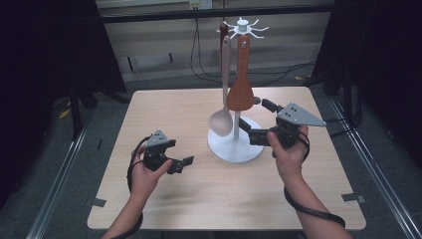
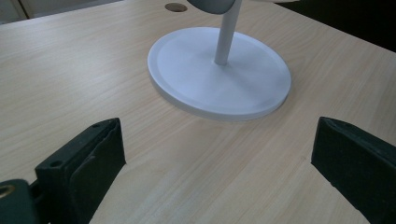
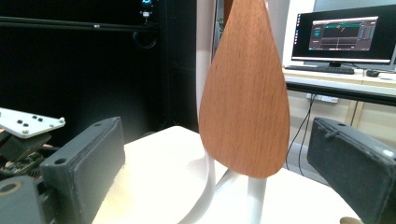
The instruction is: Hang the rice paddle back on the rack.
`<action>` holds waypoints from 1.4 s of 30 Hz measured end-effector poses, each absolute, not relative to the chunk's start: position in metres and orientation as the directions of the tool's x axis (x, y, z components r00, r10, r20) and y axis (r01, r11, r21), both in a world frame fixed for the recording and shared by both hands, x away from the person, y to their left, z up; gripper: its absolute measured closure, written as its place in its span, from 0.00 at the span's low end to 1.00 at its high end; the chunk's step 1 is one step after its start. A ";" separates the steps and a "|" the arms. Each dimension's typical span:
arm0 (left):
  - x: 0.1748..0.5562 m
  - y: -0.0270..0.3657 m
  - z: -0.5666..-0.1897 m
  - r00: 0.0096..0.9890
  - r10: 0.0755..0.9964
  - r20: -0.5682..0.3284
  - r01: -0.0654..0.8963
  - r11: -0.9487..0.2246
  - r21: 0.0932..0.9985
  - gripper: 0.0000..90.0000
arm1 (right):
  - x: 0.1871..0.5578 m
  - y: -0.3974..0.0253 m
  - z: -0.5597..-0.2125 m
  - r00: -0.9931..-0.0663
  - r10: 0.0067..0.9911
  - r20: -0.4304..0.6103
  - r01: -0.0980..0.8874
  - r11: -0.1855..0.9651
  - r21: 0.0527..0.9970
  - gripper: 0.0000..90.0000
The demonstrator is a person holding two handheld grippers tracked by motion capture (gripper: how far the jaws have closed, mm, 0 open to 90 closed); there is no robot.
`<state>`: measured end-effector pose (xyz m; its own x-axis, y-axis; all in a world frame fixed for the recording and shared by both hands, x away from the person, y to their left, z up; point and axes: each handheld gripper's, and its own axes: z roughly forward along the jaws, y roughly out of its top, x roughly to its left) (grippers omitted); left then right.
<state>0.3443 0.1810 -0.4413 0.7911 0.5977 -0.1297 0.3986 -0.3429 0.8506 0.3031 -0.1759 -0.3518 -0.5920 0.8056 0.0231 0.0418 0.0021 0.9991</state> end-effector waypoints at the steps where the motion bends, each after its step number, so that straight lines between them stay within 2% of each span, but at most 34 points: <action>1: 0.344 0.181 -0.442 0.794 0.594 -0.134 0.398 -0.339 0.852 0.03 | 0.303 -0.177 -0.353 -0.594 0.804 0.018 0.037 0.005 0.999 0.04; 42: 0.343 0.178 -0.441 0.800 0.586 -0.132 0.392 -0.342 0.854 0.02 | 0.283 -0.197 -0.400 -0.643 0.765 -0.024 0.099 0.114 0.989 0.04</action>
<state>0.3431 0.1784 -0.4411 0.7997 0.5857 -0.1319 0.3916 -0.3424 0.8541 0.2834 -0.1966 -0.3996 -0.6431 0.7655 -0.0238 0.0990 0.1139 0.9885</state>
